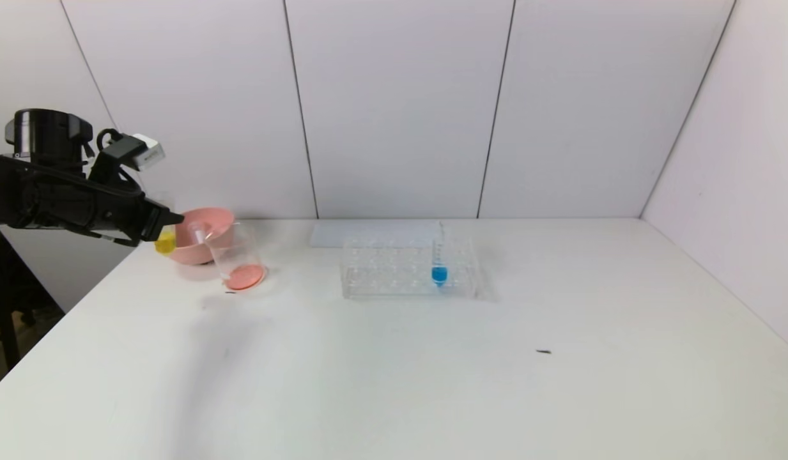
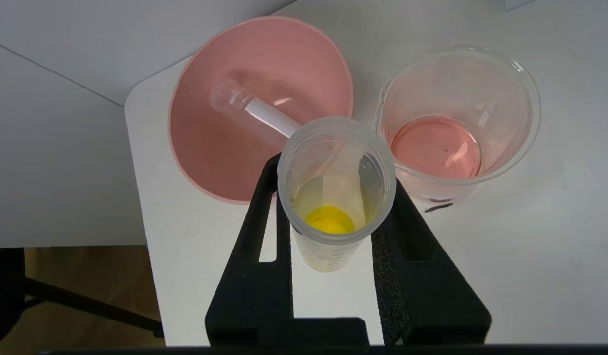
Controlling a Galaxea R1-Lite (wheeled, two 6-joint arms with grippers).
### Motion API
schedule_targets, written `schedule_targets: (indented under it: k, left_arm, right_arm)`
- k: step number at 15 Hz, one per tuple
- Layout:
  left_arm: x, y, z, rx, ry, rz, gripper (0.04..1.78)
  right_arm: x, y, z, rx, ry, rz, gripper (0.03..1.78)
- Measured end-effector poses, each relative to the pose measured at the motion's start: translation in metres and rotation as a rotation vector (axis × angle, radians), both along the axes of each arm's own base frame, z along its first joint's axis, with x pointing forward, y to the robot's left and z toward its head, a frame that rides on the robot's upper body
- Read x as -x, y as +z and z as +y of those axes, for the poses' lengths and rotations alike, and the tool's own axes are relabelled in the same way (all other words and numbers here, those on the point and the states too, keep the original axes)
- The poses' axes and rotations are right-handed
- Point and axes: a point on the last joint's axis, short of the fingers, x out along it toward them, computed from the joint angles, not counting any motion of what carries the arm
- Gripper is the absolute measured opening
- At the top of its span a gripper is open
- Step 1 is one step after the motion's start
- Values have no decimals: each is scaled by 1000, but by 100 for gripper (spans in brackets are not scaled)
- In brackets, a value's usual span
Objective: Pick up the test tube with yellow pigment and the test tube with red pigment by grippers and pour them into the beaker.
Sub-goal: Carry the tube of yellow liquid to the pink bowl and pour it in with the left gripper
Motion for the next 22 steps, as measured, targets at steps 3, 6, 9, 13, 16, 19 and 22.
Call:
schedule_targets:
  k: [3,6,9,13,16,19,22]
  left_arm:
    - [0,1,-1,12,-71,17,47]
    - [1,4,0,-30,-111,39,47]
    - [5,7,4,-93,-153,75,47]
    - [5,12,6,-178,-202,55,47]
    - [4,12,7,-200,-215,50,47]
    - [2,11,7,-200,-216,49,47]
    - [0,12,7,-203,-218,46,47]
  right_arm:
    - [0,0,0,0,0,0,170]
    - [0,0,0,0,0,0,170]
    - [0,0,0,0,0,0,170]
    - [0,0,0,0,0,0,170]
    - [0,0,0,0,0,0,170]
    - [0,0,0,0,0,0,170]
    - [0,0,0,0,0,0,170]
